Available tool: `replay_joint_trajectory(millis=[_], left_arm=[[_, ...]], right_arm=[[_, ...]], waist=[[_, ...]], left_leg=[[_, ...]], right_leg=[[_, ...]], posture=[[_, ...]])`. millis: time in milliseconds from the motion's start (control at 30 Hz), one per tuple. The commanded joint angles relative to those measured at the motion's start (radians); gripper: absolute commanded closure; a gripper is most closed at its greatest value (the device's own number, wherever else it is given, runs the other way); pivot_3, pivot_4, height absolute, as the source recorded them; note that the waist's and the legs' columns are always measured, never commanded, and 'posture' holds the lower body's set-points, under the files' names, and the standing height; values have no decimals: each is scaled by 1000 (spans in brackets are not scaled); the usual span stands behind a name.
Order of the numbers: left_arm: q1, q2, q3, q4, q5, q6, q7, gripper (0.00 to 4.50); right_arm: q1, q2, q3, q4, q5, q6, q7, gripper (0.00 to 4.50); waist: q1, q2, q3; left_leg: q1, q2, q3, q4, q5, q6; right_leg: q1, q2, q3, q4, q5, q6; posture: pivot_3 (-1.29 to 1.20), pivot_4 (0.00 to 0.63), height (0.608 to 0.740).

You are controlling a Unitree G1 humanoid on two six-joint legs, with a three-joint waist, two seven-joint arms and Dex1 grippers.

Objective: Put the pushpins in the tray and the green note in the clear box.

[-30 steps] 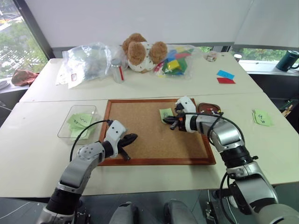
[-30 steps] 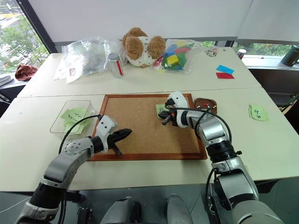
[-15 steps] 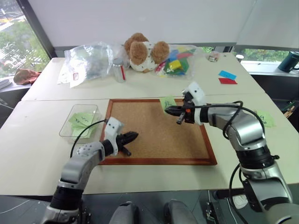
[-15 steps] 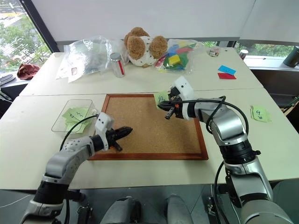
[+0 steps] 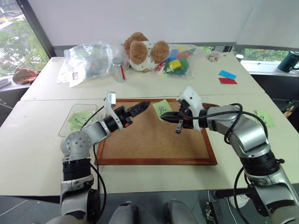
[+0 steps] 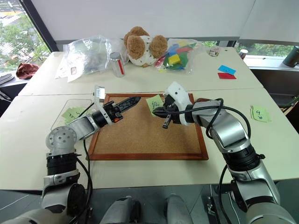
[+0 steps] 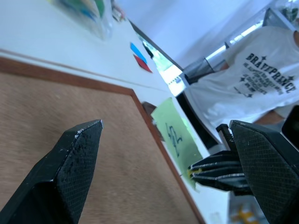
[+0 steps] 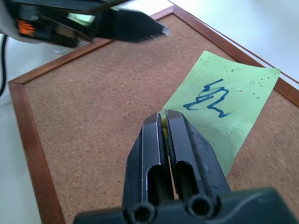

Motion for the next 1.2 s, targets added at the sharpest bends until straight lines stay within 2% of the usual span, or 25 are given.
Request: replay_joint_trajectory(millis=[33, 267, 500, 533, 600, 667, 767, 800, 1000, 1200], left_arm=[[-23, -31, 10, 14, -48, 19, 40, 37], [-22, -101, 17, 15, -117, 43, 111, 37], [-10, -132, 15, 7, -167, 48, 153, 37], [-8, -134, 15, 6, -174, 48, 158, 540], [-2, -137, 15, 2, -187, 46, 168, 1203], [7, -142, 14, -5, -204, 45, 175, 2282], [19, -146, 10, -16, -228, 44, 189, 3648], [22, -147, 10, -18, -236, 44, 193, 4344], [30, -142, 7, -21, -263, 34, 209, 4437], [33, -106, -8, -8, -232, 3, 187, 4437]], right_arm=[[-28, 12, -6, -61, 30, -13, 13, 4500], [-38, 23, 6, -103, 62, -5, 19, 4500], [-42, 24, 14, -110, 69, -4, 12, 4500], [-43, 25, 14, -109, 69, -5, 12, 4500], [-45, 26, 13, -108, 70, -4, 11, 4500], [-46, 25, 13, -105, 68, -5, 11, 4500], [-48, 24, 12, -103, 66, -3, 7, 4500], [-48, 24, 12, -102, 66, -2, 7, 4500], [-49, 17, 5, -103, 68, 3, 4, 4500], [-64, 7, -13, -114, 70, 15, -8, 4500]], waist=[[0, 0, 0], [0, 0, 0], [0, 0, 0], [0, 0, 0], [0, 0, 0], [0, 0, 0], [0, 0, 0], [0, 0, 0], [0, 0, 0], [0, 0, 0]], left_leg=[[0, 0, 0, 0, 0, 0], [0, 0, 0, 0, 0, -1], [0, 0, 0, 0, 1, -1], [0, 0, 0, 0, 1, -1], [0, 0, 0, 0, 1, -1], [0, 0, 0, 0, 1, -1], [0, 0, 0, 0, 1, -1], [0, 0, 0, 0, 1, -1], [0, 0, 0, 0, 1, -1], [0, 0, 0, 0, 1, -1]], right_leg=[[0, 0, 0, 0, 0, 0], [0, 0, 0, 0, 0, 0], [0, 0, 0, 0, 0, 0], [0, 0, 0, 0, 0, 0], [0, 0, 0, 0, 0, 0], [0, 0, 0, 0, 0, 0], [0, 0, 0, 0, 0, 0], [0, 0, 0, 0, 0, 0], [0, 0, 0, 0, 0, 0], [0, 0, 0, 0, 0, 0]], posture=[[0, 150, 740], [0, 150, 740], [0, 150, 740], [0, 150, 740], [0, 150, 740], [0, 150, 740], [0, 150, 740], [0, 150, 740], [0, 150, 740], [0, 150, 740]])
